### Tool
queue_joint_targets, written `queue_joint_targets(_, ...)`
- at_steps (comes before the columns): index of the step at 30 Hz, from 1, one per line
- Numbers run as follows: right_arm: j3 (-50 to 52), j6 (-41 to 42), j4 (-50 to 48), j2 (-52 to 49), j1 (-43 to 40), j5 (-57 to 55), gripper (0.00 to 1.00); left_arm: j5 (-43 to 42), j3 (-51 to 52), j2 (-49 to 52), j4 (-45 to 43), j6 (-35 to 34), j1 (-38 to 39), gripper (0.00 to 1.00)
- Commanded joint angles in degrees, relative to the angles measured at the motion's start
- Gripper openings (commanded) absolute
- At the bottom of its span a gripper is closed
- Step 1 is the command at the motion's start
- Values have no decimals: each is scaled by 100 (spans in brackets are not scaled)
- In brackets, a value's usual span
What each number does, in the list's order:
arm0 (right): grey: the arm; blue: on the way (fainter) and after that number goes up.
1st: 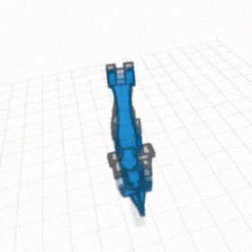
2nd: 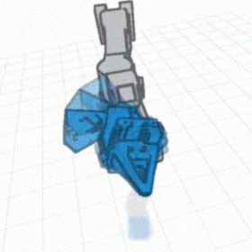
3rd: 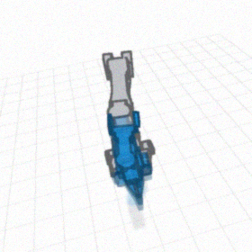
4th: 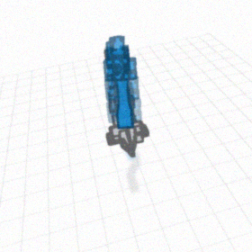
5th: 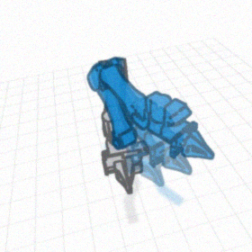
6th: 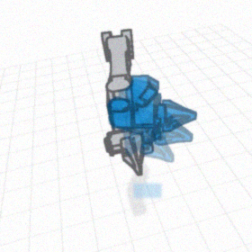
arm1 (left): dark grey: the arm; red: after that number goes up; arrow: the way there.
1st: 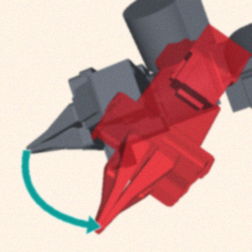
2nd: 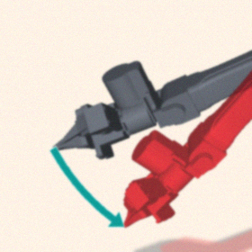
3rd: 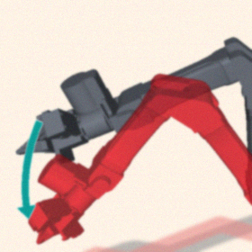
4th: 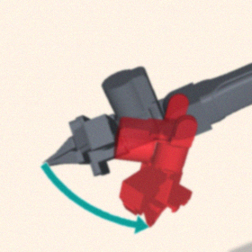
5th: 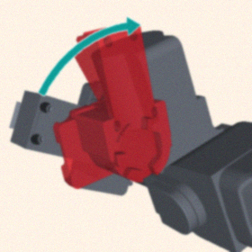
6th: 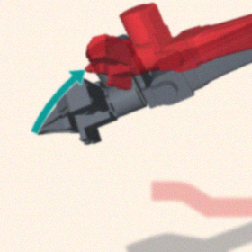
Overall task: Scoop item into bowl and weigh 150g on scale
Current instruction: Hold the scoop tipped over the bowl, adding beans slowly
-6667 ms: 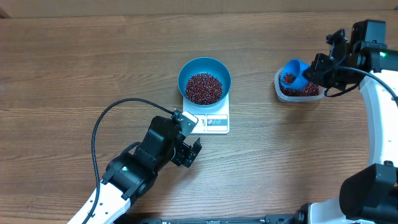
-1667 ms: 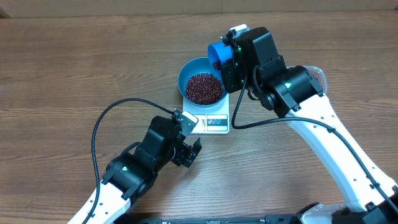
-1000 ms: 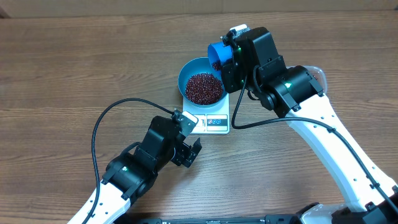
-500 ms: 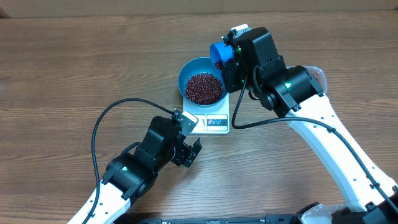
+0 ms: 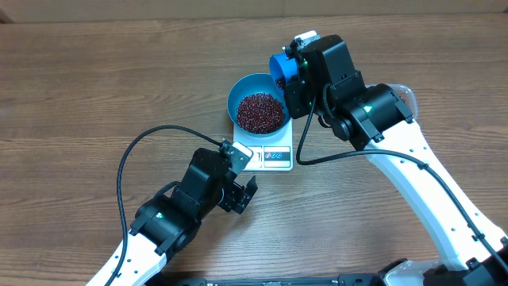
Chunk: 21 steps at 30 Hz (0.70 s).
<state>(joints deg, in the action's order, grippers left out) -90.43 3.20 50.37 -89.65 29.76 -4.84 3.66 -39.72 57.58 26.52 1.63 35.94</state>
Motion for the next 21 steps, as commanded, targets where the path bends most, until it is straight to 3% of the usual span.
queue_joint_targets(1,-177,-39,-22,-9,11,-70,3,-31,37,-70,-15,-35,-31,100)
queue_joint_targets(21,-177,129,-13,-9,-63,-190,4,-31,37,-70,-15,-35,-31,100)
